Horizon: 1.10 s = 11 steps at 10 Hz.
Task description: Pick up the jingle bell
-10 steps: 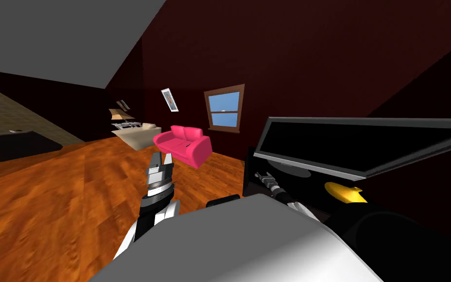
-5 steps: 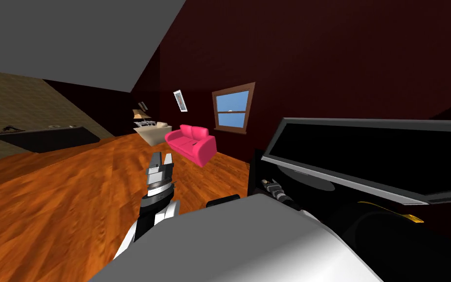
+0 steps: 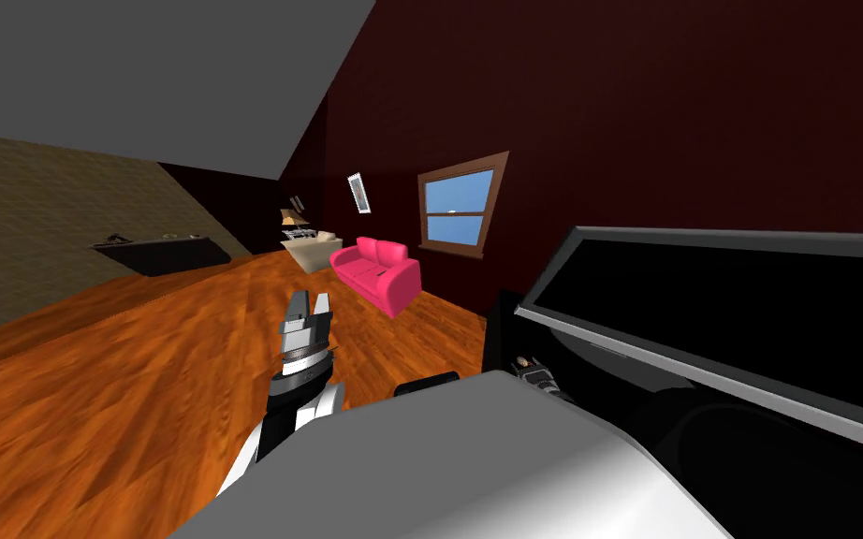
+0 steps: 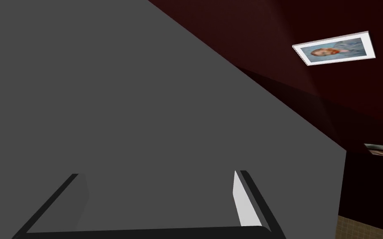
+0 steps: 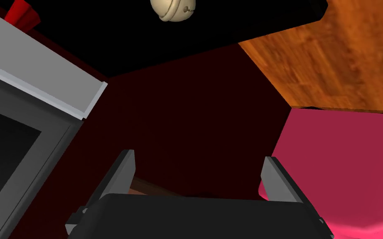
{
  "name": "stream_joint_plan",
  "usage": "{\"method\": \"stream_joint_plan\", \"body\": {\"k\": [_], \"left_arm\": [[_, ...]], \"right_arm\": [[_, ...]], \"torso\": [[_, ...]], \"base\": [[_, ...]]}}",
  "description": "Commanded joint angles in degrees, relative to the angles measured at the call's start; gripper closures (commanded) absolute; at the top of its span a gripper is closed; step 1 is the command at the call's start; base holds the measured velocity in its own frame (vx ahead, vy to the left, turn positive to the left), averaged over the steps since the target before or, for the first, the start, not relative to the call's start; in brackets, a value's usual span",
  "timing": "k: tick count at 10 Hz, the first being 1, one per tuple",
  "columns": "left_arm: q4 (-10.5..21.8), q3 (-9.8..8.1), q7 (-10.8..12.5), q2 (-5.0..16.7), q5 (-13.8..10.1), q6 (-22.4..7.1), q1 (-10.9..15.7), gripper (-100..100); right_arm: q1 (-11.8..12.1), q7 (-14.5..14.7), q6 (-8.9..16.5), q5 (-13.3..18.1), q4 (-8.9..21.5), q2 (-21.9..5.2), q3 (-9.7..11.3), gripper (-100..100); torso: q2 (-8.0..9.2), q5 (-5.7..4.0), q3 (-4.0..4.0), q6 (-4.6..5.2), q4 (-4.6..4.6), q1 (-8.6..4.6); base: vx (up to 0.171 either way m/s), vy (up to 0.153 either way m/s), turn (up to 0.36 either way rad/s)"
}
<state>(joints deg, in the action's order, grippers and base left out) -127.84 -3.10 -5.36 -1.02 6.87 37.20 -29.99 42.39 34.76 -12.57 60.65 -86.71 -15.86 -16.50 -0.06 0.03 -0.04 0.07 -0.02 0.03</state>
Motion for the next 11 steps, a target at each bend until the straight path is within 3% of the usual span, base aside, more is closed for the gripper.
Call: {"method": "stream_joint_plan", "body": {"k": [1,2,3,4,5,6,7,10,11], "left_arm": [[0.00,0.00,0.00,0.00,0.00,0.00,0.00,0],[0.00,0.00,0.00,0.00,0.00,0.00,0.00,0],[0.00,0.00,0.00,0.00,0.00,0.00,0.00,0],[0.00,0.00,0.00,0.00,0.00,0.00,0.00,0],[0.00,0.00,0.00,0.00,0.00,0.00,0.00,0],[0.00,0.00,0.00,0.00,0.00,0.00,0.00,0],[0.00,0.00,0.00,0.00,0.00,0.00,0.00,0],[0.00,0.00,0.00,0.00,0.00,0.00,0.00,0],[0.00,0.00,0.00,0.00,0.00,0.00,0.00,0]], "right_arm": [[0.45,1.99,0.27,2.86,2.86,-0.06,-0.92,-100],[0.45,1.99,0.27,4.01,3.36,-0.06,-0.92,-100],[1.04,3.40,0.89,5.95,5.82,-0.05,-1.50,-100],[1.04,3.40,0.89,7.04,5.83,-0.05,-1.50,-100],[1.62,4.72,1.48,9.03,8.27,-0.02,-2.06,-100],[1.62,4.72,1.48,9.96,8.27,-0.02,-2.06,-100],[2.18,5.97,2.06,11.96,10.67,0.03,-2.58,-100],[2.73,7.12,2.60,15.42,13.01,0.09,-3.08,-100],[3.24,8.19,3.13,17.44,15.30,0.18,-3.54,-100]], "torso": [[0.00,0.00,0.00,0.00,0.00,0.00],[-0.05,0.00,-0.02,-0.03,0.00,0.01],[-0.03,0.01,-0.02,0.00,-0.01,0.01],[-0.06,0.00,-0.03,-0.02,-0.01,-0.03],[-0.03,-0.01,-0.02,-0.01,0.00,-0.04],[-0.07,-0.01,-0.04,-0.02,-0.01,-0.02],[-0.03,0.00,-0.02,0.00,-0.01,-0.03],[-0.03,-0.01,-0.02,-0.02,0.00,-0.06],[0.00,-0.01,-0.01,0.00,0.00,-0.08]], "base": [[0.089,0.012,0.194],[0.079,0.012,0.102],[0.089,0.001,0.183],[0.077,-0.005,0.095],[0.090,0.005,0.176],[0.078,-0.004,0.092],[0.090,-0.007,0.143],[0.075,-0.014,0.112],[0.087,-0.024,0.154]]}}
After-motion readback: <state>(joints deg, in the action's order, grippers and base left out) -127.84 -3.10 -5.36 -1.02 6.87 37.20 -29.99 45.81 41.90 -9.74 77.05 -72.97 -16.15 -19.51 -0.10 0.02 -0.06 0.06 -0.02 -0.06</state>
